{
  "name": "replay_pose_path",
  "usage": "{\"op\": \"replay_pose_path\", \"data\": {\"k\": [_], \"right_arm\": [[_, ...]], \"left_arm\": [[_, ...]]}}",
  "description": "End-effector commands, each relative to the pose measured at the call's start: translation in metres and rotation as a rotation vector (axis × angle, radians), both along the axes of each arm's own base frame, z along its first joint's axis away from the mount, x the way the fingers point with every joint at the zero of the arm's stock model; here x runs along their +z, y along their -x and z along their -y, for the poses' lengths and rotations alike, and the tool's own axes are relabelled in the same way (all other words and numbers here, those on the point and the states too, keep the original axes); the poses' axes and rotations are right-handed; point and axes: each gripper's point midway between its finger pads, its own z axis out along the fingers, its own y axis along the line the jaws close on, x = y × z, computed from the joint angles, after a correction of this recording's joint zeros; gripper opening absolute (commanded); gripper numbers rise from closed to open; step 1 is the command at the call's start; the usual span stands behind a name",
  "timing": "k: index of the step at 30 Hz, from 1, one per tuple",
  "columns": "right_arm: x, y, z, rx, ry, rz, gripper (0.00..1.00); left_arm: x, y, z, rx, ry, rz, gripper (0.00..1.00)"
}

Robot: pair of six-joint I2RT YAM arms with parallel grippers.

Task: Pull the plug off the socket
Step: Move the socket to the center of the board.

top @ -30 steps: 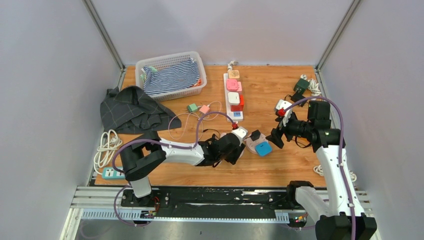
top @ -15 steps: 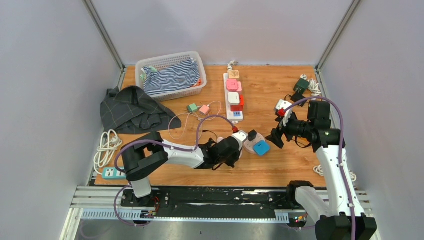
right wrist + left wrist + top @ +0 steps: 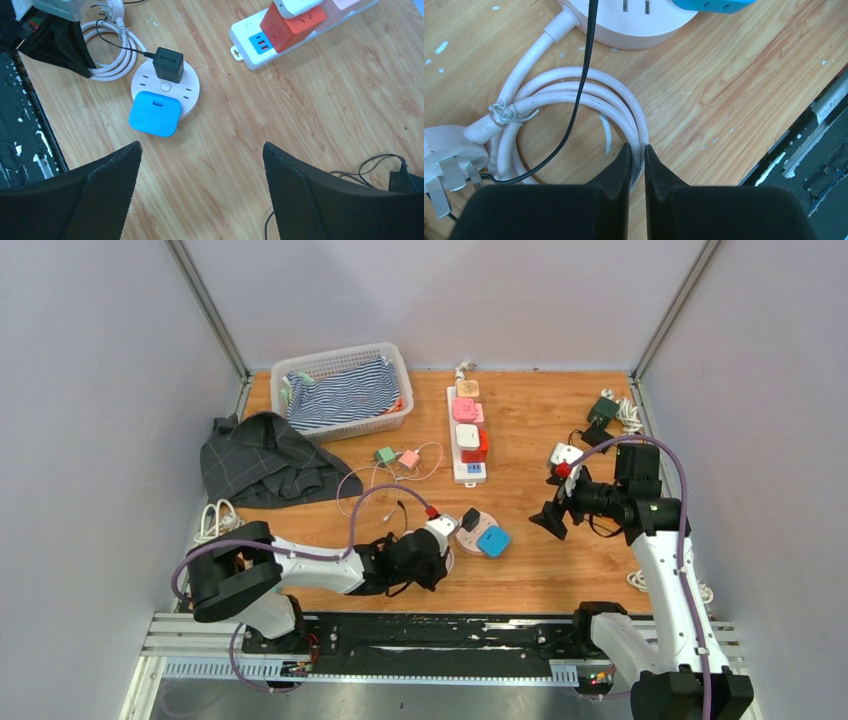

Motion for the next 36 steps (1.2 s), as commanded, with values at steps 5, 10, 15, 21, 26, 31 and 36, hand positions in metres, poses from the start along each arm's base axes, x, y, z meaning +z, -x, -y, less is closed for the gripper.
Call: {"op": "replay_pose_path", "data": {"k": [5,10,15,21,26,31,36], "right_arm": [[-0.012,0.036,-0.025,0.266,-0.061,0.085,0.94],[-0.029,0.056,-0.039,0.448,-0.035,0.185,1.00],[-0.048,0.070,-0.050,0.589,0.030,0.200,1.00],[-0.077,0.065,-0.058,0.782,0.186,0.460,1.00],[-0.093,0.041,-0.065,0.825,0.270,0.583,0.99],[-0.131,0.037,-0.068,0.878,0.414,0.704,1.00],[-0.149,0.029,-0.070,0.883,0.484,0.764,1.00]], "left_arm": [[0.000,0.010,-0.027,0.012,-0.020,-0.044,0.31],[0.047,0.015,-0.013,-0.082,0.111,0.013,0.53],[0.103,0.012,-0.012,-0.159,0.221,0.177,0.64],[0.141,-0.041,-0.033,-0.017,0.139,0.471,0.92],[0.142,-0.066,-0.018,0.000,0.101,0.460,0.94],[0.122,-0.068,-0.010,-0.001,0.069,0.408,0.93],[0.100,-0.063,-0.019,0.018,0.040,0.364,0.93]]}}
